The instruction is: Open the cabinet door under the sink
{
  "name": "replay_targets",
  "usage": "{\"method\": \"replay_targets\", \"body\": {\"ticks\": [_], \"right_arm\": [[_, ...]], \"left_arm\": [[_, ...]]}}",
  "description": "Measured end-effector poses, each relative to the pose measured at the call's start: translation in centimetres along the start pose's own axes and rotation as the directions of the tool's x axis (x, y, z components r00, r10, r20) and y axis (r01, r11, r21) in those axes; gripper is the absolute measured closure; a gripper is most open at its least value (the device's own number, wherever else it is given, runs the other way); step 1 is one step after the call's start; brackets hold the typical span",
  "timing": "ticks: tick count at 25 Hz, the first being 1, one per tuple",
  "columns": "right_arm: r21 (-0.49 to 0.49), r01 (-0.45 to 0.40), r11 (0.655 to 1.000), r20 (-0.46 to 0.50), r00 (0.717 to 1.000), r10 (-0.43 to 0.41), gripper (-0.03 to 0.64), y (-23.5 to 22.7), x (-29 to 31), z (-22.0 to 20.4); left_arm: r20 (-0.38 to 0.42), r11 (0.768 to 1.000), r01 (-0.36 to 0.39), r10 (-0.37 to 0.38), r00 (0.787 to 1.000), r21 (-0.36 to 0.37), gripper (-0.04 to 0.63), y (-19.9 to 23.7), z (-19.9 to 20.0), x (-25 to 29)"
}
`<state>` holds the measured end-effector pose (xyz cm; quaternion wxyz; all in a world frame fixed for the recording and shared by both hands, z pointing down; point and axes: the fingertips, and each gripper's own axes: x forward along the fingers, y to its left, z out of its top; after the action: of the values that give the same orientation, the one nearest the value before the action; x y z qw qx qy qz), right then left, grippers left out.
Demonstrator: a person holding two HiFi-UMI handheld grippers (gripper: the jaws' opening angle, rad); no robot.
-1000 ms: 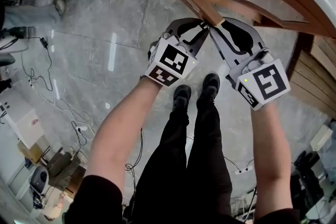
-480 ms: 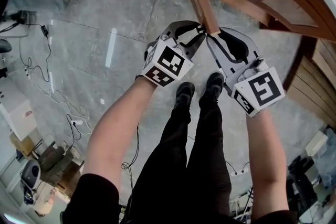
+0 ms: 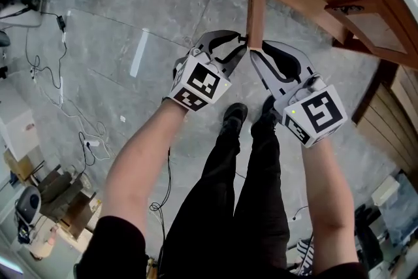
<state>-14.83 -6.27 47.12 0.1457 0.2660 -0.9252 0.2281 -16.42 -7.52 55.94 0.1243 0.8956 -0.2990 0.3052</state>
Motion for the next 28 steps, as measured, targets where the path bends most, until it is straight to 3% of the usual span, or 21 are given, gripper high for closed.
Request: {"method": "replay_targets", "body": {"ticks": [11, 15, 22, 24, 28], "right_arm": [[0.017, -0.032, 0.999, 0.012, 0.999, 0.032, 0.540, 2.7, 3.4, 0.8], [0.037, 0.017, 0.999, 0.021, 1.000, -0.017, 0.540, 1.3, 2.2, 0.7], [0.098, 0.184, 0.978, 0.031, 0.982, -0.188, 0.538, -2.6, -3.7, 1.2], [0.116, 0.259, 0.959, 0.038, 0.963, -0.265, 0.537, -5.4, -6.1, 1.4], [0.130, 0.387, 0.913, 0.036, 0.918, -0.394, 0.521, -11.4, -10.8, 1.5]], "left_arm": [[-0.001, 0.981, -0.165, 0.166, 0.986, -0.105, 0.506, 4.2, -3.1, -4.1], [0.001, 0.942, -0.250, 0.256, 0.967, -0.223, 0.518, 6.6, -3.8, -6.2], [0.044, 0.880, -0.364, 0.395, 0.917, -0.306, 0.535, 4.5, -0.4, -10.9], [0.076, 0.896, -0.330, 0.367, 0.927, -0.297, 0.542, 1.6, 2.0, -10.1], [0.137, 0.957, -0.196, 0.228, 0.964, -0.213, 0.545, -4.0, 7.7, -4.7]]}}
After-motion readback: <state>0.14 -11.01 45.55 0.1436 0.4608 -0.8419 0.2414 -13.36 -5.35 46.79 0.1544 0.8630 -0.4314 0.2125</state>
